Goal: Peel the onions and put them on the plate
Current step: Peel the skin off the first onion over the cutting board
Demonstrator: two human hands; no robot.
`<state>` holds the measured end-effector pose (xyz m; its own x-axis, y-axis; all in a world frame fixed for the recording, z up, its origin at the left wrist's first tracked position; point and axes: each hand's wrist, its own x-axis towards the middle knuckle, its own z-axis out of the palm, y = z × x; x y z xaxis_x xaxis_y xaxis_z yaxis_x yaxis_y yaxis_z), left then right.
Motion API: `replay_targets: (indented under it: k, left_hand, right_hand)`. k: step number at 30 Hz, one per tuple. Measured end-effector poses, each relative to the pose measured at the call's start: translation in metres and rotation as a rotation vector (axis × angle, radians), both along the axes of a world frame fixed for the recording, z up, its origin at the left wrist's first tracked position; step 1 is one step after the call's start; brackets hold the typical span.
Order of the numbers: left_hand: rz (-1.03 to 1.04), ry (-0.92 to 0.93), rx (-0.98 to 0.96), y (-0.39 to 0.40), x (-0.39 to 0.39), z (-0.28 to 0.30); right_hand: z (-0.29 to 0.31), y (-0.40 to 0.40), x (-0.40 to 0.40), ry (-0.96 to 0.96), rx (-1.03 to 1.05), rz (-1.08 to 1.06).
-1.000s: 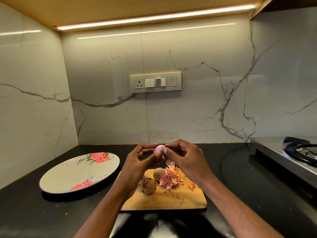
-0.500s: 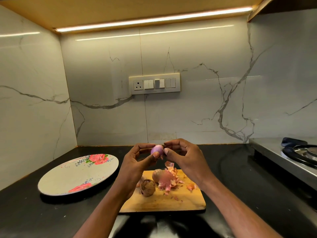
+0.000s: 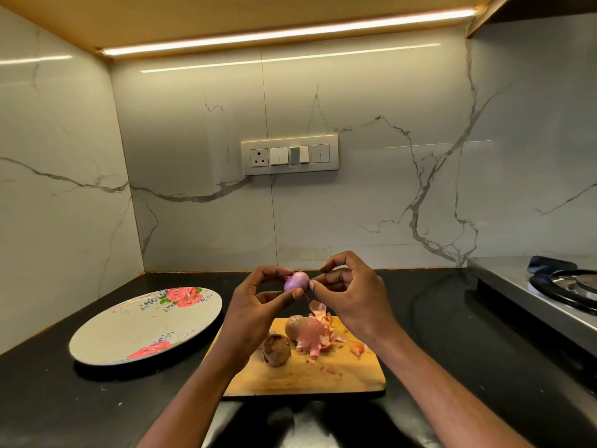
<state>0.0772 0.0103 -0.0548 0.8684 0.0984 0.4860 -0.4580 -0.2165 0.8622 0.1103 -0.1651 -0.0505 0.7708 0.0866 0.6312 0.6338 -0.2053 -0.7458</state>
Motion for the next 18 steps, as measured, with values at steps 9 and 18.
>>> replay_targets:
  k: [9, 18]
  left_hand:
    - [-0.095, 0.03, -0.015, -0.001, -0.003, 0.001]
    - [-0.24, 0.147, -0.297, 0.002, -0.003, 0.005]
  right_hand:
    - [-0.001, -0.005, 0.007, -0.027, -0.034, -0.092]
    - [-0.007, -0.009, 0.014, 0.044, -0.13, -0.036]
